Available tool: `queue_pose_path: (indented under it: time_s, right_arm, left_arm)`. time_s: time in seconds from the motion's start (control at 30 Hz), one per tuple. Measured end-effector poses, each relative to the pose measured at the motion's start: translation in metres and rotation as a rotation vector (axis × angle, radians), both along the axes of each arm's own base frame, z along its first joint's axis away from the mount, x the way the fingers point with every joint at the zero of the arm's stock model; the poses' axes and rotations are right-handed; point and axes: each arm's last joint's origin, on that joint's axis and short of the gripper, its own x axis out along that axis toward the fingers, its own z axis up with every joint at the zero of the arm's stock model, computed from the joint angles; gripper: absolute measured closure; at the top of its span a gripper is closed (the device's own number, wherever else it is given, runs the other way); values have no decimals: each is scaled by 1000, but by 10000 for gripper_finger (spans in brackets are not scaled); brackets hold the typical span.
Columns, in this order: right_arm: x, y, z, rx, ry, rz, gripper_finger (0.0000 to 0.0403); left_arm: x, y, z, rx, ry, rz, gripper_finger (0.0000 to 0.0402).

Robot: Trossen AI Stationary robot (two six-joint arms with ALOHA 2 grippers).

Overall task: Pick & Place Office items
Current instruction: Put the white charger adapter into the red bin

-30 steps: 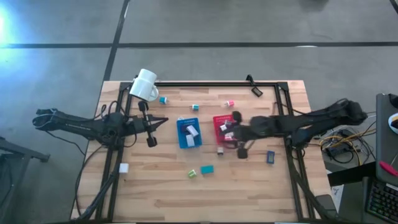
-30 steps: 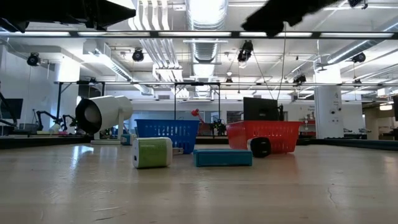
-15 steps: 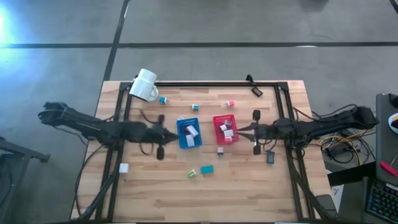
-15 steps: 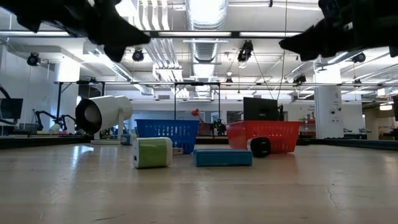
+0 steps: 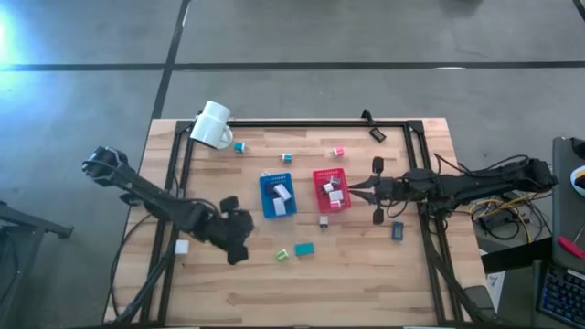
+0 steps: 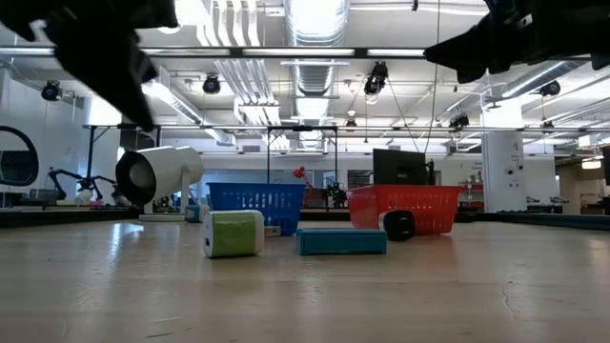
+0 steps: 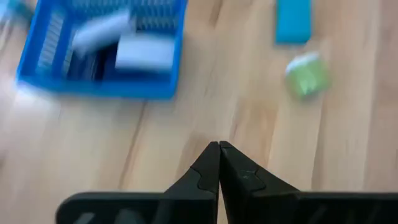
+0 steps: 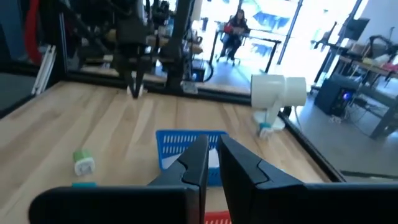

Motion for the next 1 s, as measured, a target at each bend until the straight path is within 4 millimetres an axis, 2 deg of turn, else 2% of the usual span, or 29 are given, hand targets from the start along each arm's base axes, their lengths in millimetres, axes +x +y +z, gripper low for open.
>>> queue_pose_path:
  time_s: [0.13,0.27,0.43,0.63,0.87,1.0]
  right_arm:
    - [8,1,2,-18,59,5,369]
    - [17,4,2,-46,101,90,369]
    - [29,8,3,-54,129,217,369]
    - [41,9,-1,-44,173,219,369]
    - [48,10,-6,-51,210,222,369]
    - [49,10,-8,-51,215,222,369]
  left_arm:
    - [-27,-5,7,-69,77,76,372]
    - [-56,-8,3,-197,257,49,352]
    - [-77,-13,3,-286,399,33,314]
    - [-87,-14,1,-307,510,7,222]
    - [-102,-13,-4,-204,603,-5,91]
    - [-110,-10,-17,-155,646,-12,53]
